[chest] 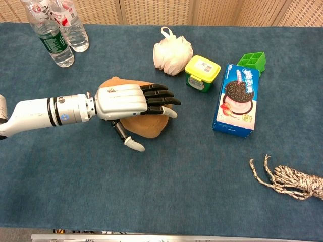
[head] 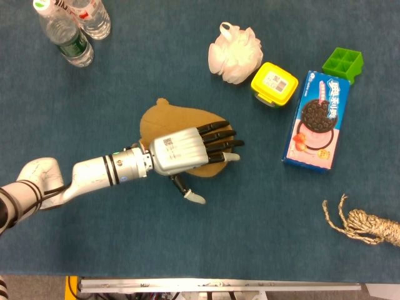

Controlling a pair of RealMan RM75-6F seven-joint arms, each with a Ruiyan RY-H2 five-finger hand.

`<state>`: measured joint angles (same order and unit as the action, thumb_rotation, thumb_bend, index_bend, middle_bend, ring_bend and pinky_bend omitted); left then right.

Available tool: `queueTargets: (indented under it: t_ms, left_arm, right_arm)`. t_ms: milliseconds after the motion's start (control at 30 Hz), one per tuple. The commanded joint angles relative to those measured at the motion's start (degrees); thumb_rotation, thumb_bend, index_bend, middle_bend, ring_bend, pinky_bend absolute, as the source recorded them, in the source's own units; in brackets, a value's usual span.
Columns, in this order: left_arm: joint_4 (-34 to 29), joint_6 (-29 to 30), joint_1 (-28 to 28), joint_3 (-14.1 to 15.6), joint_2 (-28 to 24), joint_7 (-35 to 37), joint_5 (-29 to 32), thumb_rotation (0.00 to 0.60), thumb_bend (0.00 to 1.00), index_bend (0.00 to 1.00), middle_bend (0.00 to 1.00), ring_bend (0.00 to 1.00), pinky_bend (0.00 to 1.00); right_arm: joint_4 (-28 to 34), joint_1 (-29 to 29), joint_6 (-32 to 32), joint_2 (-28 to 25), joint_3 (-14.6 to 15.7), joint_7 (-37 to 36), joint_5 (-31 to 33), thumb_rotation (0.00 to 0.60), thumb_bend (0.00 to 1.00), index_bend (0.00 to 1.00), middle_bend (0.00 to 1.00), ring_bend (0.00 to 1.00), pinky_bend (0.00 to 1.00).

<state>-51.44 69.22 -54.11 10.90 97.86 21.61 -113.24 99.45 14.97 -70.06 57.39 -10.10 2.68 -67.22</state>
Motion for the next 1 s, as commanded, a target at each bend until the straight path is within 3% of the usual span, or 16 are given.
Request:
queueTargets:
  t_ms: [33, 333, 1000]
  left_arm:
    - [-0.3, 0.9, 0.6, 0.5, -1.1, -0.6, 0.2, 0.139, 0.08, 0.12, 0.04, 0.03, 0.0]
    - [-4.6, 4.0, 1.3, 0.0, -3.7, 0.8, 1.5, 0.139, 0.08, 0.12, 0.04, 0.03, 0.0]
    - [-2.0, -2.0, -1.6, -1.7, 3.4, -0.7, 3.6, 0.139, 0.08, 0.11, 0.04, 0.03, 0.0]
  right_arm:
    - [0.0, 0.0, 0.0, 0.0, 0.0, -0.1, -0.1, 0.6, 0.22, 0.16, 0.23, 0.15, 0.23]
    - [-0.2, -0.3, -0.3, 0.0, 0.2, -0.6, -0.3, 0.6, 0.22, 0.16, 0.23, 0.15, 0.23]
    - [-0.4, -0.8, -0.4, -0.3, 0.3, -1.1, -0.1, 0.6, 0.22, 0.16, 0.23, 0.16, 0.24]
